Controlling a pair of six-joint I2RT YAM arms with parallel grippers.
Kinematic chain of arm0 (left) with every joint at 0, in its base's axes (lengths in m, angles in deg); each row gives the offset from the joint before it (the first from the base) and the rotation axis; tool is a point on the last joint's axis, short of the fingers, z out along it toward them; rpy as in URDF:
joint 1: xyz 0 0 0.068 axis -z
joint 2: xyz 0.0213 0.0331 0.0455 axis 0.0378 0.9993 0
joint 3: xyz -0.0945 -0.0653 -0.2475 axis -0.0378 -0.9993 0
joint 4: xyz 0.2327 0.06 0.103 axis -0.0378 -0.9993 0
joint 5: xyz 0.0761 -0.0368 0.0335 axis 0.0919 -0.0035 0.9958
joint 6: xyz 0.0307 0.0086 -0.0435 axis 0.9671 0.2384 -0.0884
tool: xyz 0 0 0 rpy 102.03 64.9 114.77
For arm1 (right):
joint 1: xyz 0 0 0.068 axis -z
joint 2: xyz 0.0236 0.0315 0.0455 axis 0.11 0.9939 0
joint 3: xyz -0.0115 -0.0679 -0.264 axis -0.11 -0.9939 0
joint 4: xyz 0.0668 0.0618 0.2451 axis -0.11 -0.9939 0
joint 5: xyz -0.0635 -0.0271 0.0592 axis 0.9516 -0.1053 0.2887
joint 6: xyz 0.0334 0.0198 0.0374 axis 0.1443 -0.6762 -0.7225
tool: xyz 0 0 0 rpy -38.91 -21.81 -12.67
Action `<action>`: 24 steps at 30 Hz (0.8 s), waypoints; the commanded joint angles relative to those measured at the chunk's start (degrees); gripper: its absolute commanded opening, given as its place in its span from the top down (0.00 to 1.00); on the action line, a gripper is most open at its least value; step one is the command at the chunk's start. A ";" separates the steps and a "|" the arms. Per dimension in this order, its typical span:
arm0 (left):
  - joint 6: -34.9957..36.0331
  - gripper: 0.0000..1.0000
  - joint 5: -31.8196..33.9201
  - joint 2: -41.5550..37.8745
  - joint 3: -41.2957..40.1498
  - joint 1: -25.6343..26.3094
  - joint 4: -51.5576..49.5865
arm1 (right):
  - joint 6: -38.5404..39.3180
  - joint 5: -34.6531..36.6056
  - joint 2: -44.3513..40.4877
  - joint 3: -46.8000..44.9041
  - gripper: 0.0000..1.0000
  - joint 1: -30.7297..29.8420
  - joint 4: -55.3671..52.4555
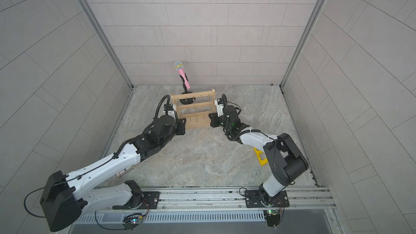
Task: Hang the necklace on the jewelry display stand
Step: Hang the necklace on the stand.
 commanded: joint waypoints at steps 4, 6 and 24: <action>-1.40 0.69 1.77 -1.74 -0.13 -0.27 -2.05 | 5.83 7.88 -3.11 -5.16 0.76 -3.34 5.54; -1.24 0.69 2.15 -1.73 0.15 -0.29 -3.03 | 8.93 12.79 -3.04 -7.72 0.73 -5.24 10.85; -2.36 0.69 1.21 -2.40 -1.78 -2.10 -2.24 | 14.50 15.18 7.24 -12.74 0.75 -5.39 35.97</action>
